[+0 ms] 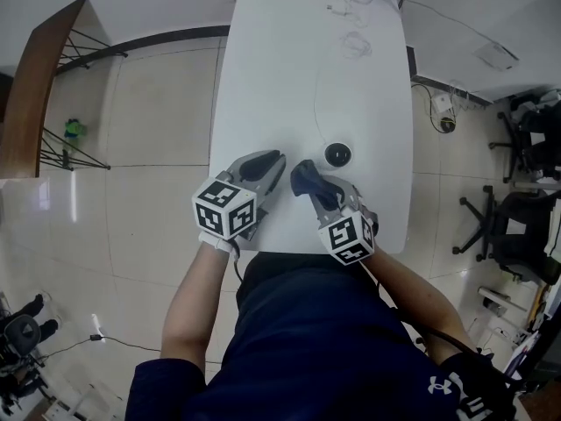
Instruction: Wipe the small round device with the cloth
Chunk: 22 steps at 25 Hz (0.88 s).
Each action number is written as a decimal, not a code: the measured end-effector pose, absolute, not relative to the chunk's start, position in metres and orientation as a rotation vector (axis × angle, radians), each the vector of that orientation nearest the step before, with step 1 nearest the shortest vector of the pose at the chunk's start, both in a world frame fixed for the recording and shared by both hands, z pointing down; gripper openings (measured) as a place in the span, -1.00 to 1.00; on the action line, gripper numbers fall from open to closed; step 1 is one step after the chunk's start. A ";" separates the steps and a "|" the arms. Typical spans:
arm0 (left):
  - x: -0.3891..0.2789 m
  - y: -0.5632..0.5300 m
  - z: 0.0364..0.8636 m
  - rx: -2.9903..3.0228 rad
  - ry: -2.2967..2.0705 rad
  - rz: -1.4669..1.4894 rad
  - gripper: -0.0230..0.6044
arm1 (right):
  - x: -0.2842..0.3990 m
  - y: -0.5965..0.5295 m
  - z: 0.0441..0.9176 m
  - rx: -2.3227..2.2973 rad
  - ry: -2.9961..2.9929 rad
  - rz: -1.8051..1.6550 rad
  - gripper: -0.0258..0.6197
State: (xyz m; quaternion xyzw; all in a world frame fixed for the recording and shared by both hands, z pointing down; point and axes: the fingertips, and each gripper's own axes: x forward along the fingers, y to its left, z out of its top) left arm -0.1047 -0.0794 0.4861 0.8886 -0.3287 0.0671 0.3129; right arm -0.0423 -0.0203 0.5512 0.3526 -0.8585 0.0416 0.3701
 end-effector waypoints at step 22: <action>-0.067 -0.025 0.417 2.222 -0.335 -0.309 -0.63 | -0.026 -0.044 0.410 0.661 -2.945 1.581 -0.18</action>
